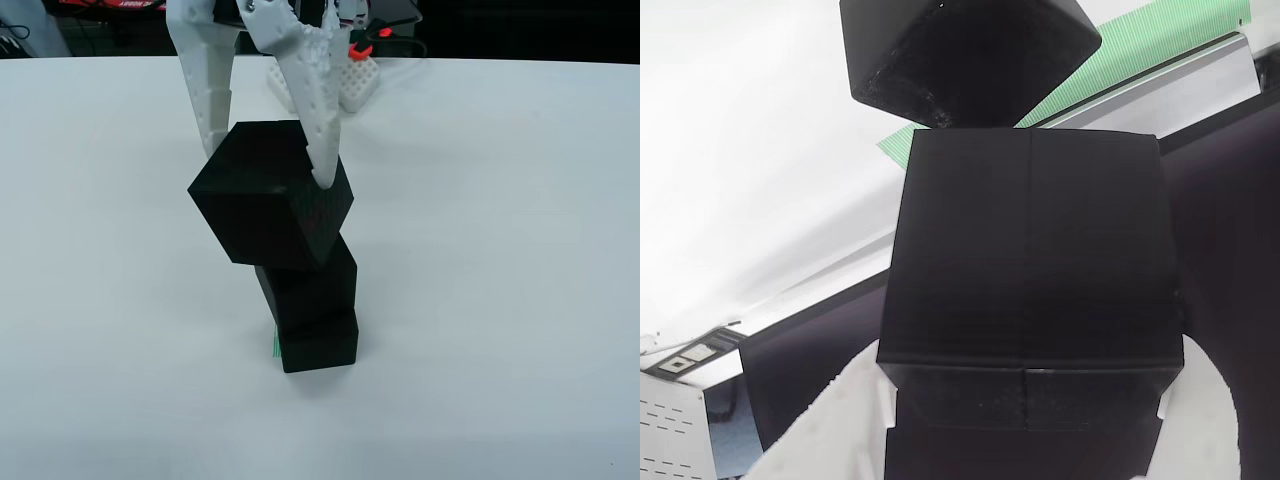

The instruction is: Stack 3 Blocks on the chosen place.

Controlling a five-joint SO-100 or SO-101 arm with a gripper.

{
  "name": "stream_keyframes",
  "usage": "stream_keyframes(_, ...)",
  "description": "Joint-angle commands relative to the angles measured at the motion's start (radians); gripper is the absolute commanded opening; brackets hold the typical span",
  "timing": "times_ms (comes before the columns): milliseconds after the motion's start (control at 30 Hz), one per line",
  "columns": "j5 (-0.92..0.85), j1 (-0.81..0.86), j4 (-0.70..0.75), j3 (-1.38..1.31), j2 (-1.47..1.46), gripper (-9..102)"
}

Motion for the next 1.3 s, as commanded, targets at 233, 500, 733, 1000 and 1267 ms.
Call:
stream_keyframes(233, 0.011, -0.011, 0.026, -0.018, 0.031, 23)
stream_keyframes(500, -0.02, 0.003, 0.04, -0.011, 0.003, 24)
stream_keyframes(733, -0.077, 0.006, 0.046, 0.021, -0.028, 24)
stream_keyframes(1000, -0.095, 0.011, 0.029, 0.029, -0.051, 24)
stream_keyframes(1267, -0.095, 0.021, 0.003, 0.038, -0.061, 24)
